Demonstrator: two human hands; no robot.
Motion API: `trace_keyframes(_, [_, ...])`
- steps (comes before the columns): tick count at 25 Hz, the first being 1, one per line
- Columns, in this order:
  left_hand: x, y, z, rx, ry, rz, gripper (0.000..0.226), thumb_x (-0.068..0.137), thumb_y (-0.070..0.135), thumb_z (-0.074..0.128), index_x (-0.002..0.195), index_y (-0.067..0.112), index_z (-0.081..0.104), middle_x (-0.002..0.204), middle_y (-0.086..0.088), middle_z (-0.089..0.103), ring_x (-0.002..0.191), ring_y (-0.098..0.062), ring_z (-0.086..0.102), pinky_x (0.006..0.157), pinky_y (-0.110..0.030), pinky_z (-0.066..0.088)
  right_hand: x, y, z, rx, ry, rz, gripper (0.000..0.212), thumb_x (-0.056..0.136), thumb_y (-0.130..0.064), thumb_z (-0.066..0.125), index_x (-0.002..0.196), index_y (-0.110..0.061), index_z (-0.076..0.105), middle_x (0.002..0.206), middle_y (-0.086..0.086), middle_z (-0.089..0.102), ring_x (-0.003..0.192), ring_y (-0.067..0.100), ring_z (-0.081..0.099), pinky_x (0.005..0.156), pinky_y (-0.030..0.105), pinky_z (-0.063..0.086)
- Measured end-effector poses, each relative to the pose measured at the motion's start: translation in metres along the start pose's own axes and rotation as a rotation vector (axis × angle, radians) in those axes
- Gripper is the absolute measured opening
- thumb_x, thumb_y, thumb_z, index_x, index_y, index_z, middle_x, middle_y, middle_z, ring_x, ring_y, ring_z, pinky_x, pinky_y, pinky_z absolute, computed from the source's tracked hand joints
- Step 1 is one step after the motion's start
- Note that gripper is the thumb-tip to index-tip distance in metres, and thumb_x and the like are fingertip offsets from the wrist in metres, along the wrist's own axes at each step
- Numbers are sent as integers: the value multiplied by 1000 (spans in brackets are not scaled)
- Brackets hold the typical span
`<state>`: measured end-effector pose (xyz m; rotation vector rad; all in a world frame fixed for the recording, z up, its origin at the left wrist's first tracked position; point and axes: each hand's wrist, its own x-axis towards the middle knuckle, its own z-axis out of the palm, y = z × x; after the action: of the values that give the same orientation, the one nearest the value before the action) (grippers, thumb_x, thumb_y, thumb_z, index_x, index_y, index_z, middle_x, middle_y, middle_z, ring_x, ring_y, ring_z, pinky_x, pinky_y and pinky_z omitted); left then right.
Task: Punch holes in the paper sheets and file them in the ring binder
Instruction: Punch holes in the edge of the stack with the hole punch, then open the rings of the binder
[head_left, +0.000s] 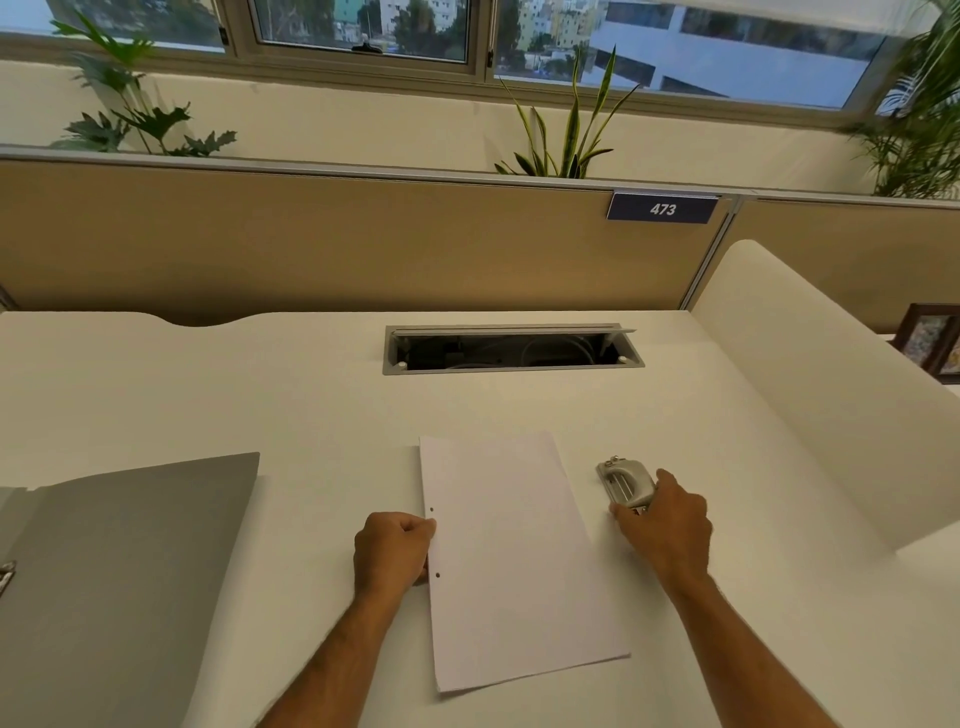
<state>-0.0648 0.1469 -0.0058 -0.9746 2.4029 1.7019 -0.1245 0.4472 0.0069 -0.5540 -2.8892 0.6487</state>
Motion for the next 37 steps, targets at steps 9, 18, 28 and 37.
trace_keyframes(9, [5, -4, 1, 84, -3, 48, 29, 84, 21, 68, 61, 4, 71, 57, -7, 71, 52, -26, 70, 54, -41, 62, -102, -44, 69, -45, -215, -712, 74, 93, -63, 35, 155, -24, 26, 163, 0, 13, 152, 19, 11, 121, 35, 3])
trace_keyframes(18, [-1, 17, -57, 674, 171, 363, 32, 84, 52, 63, 101, 25, 64, 102, 4, 67, 90, -21, 65, 66, -27, 47, -107, -45, 71, -227, -286, -686, 77, 92, -71, 10, 157, -30, 14, 165, -4, -1, 153, 15, -5, 121, 40, -6])
trace_keyframes(28, [16, -18, -155, 1116, 104, 39, 81, 78, 24, 65, 145, 10, 22, 157, -7, 14, 106, -27, 61, 73, -35, 49, -107, -46, 69, -249, -323, -689, 85, 84, -75, -4, 157, -32, 6, 166, -3, -4, 151, 13, -12, 121, 37, -10])
trace_keyframes(37, [13, 7, -125, 1027, 31, 158, 75, 83, 13, 60, 147, -1, 23, 160, -14, 14, 112, -32, 59, 86, -39, 54, -110, -48, 69, -230, -302, -692, 87, 84, -75, -4, 157, -31, 13, 166, -2, 3, 153, 15, -5, 121, 38, -8])
